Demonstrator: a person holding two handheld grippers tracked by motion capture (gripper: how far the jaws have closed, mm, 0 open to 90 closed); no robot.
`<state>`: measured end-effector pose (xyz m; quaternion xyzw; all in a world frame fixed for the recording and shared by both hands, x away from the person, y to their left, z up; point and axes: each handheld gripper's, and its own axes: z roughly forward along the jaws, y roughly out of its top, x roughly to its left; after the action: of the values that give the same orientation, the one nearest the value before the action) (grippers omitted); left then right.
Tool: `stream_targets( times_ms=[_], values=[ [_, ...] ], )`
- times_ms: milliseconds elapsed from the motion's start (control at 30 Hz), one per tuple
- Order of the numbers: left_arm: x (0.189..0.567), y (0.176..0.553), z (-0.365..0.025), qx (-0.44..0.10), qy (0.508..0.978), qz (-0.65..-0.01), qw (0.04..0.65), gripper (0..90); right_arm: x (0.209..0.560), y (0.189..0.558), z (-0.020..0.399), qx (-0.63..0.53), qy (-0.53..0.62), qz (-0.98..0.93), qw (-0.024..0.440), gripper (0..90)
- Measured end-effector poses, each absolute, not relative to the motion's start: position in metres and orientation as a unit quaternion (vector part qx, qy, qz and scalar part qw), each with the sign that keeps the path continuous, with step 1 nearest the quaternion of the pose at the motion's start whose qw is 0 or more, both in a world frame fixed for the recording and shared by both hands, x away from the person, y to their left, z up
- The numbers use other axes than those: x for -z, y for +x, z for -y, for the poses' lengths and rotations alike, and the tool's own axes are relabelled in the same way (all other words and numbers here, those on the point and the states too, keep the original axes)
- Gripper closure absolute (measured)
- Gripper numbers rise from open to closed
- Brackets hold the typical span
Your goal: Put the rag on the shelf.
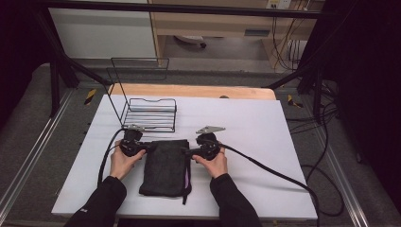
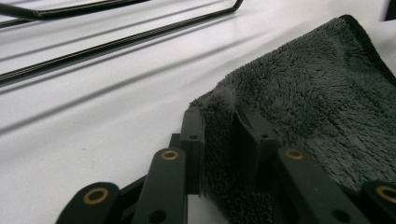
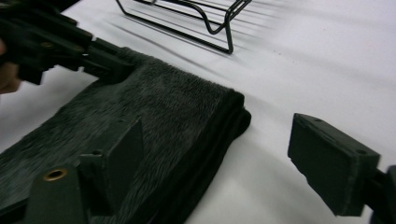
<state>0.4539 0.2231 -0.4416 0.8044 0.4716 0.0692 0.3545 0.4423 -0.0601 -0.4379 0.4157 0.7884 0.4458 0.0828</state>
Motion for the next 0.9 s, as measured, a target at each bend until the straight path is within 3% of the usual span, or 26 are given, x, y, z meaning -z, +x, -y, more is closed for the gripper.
stream_targets(
  times_ms=[300,633,767,900],
  values=[
    [0.442,0.452,-0.221,-0.075,0.805,-0.469,0.356,75.0,0.458,0.457,0.049,-0.423,0.427,-0.794,0.086,39.4],
    [0.443,0.452,-0.222,-0.076,0.807,-0.463,0.358,75.4,0.456,0.457,0.048,-0.424,0.444,-0.789,0.029,67.2],
    [0.443,0.453,-0.224,-0.072,0.808,-0.460,0.360,77.0,0.454,0.460,0.050,-0.425,0.447,-0.787,0.008,75.8],
    [0.442,0.453,-0.224,-0.069,0.807,-0.460,0.364,80.1,0.452,0.461,0.051,-0.426,0.447,-0.787,0.003,78.7]
  ],
)
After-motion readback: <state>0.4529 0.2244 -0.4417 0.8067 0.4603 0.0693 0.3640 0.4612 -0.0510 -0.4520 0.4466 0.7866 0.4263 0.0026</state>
